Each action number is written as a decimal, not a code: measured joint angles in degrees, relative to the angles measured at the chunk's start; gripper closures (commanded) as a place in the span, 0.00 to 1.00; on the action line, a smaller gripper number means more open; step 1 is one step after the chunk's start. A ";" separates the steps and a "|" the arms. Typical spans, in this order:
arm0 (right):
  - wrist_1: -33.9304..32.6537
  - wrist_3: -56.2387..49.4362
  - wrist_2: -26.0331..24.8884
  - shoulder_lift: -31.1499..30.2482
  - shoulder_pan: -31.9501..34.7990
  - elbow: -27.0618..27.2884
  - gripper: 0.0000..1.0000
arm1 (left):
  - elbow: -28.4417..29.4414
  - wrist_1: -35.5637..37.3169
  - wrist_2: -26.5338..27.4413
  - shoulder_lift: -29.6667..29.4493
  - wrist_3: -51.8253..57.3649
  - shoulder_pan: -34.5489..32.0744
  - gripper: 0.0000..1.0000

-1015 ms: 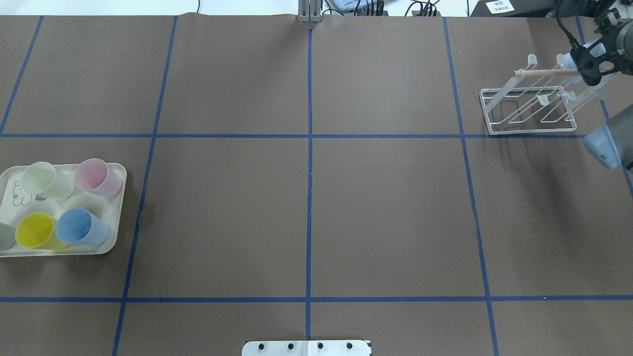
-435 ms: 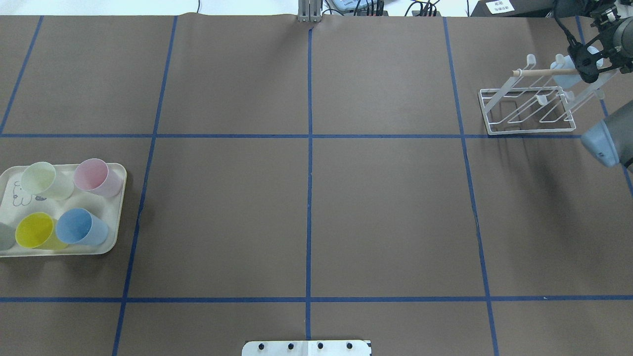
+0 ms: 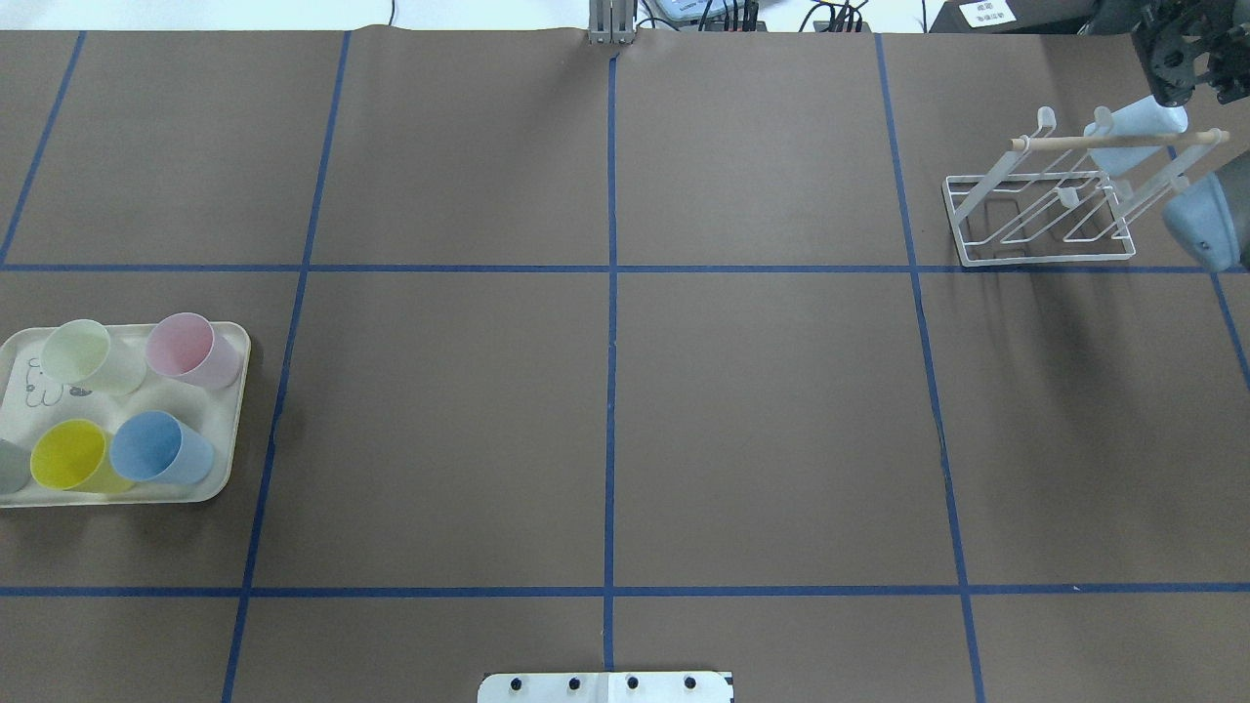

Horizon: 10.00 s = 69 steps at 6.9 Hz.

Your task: Transfer IKEA cup to right arm and place on rack

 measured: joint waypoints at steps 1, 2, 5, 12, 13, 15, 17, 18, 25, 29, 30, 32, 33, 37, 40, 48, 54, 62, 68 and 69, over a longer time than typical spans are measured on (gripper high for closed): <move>-1.66 5.35 5.39 0.20 1.62 2.52 0.01 | -0.27 -0.09 0.02 0.01 -0.69 -0.03 0.00; -2.53 12.64 10.23 -0.35 2.43 5.47 0.01 | -1.14 -0.16 0.22 0.08 -2.82 -0.03 0.00; -2.90 41.99 22.19 -3.73 2.90 16.23 0.01 | -3.91 -0.62 1.50 1.73 -6.74 0.44 0.00; -21.32 82.47 28.21 -1.70 -9.81 31.92 0.01 | -5.33 -1.97 15.60 6.39 -10.91 16.02 0.01; -25.02 83.85 26.82 -0.17 -11.87 32.71 0.01 | -5.22 -2.02 16.64 6.41 -11.90 17.83 0.10; -27.08 86.18 22.21 1.32 -15.71 33.09 0.01 | -4.84 -2.13 17.17 6.42 -12.59 19.50 0.28; -27.30 87.01 20.77 2.01 -17.15 33.16 0.01 | -4.48 -2.16 17.22 6.48 -12.78 20.57 0.37; -27.32 87.30 20.62 2.29 -17.43 33.17 0.01 | -4.11 -2.16 17.23 6.50 -12.78 20.83 0.38; -27.31 87.47 20.50 2.46 -17.72 33.17 0.01 | -1.18 -5.95 16.46 6.61 -12.96 22.19 1.00; -26.92 87.45 19.88 3.63 -18.79 32.59 0.01 | -1.89 -5.27 15.61 6.15 -12.90 20.73 1.00; -26.64 87.41 19.41 4.79 -19.37 32.30 0.01 | -2.19 -4.04 12.60 5.01 -12.87 16.89 1.00; -21.44 87.16 17.19 6.29 -21.23 30.98 0.01 | -2.83 -1.37 2.17 0.91 -13.73 7.28 1.00; -14.97 87.28 15.79 6.45 -22.63 29.11 0.01 | -3.35 -1.14 -2.09 -1.23 -17.30 4.85 1.00; 2.35 88.05 8.62 7.74 -28.33 23.78 0.04 | -7.36 -3.35 -14.06 -9.41 -42.64 3.60 1.00; 9.33 84.06 8.42 8.21 -31.49 22.91 0.05 | -7.80 -6.54 -21.94 -13.95 -53.55 3.67 1.00; 28.62 80.37 -3.99 11.96 -44.71 19.68 0.05 | -15.33 -8.49 -10.43 -23.88 -76.16 18.11 1.00; 34.80 80.29 -6.12 13.59 -45.70 17.22 0.05 | -15.70 -8.47 -5.14 -26.40 -78.45 25.44 1.00; 34.89 80.53 -6.13 14.17 -45.67 17.88 0.25 | -15.13 -8.42 -0.05 -27.13 -78.56 29.88 1.00; 34.19 80.56 -6.14 13.96 -45.21 17.95 0.77 | -15.33 -8.43 -0.07 -27.74 -78.02 29.93 0.00; 33.42 80.79 -6.13 13.71 -45.03 17.94 0.81 | -15.42 -8.33 -0.03 -28.04 -77.87 29.77 0.00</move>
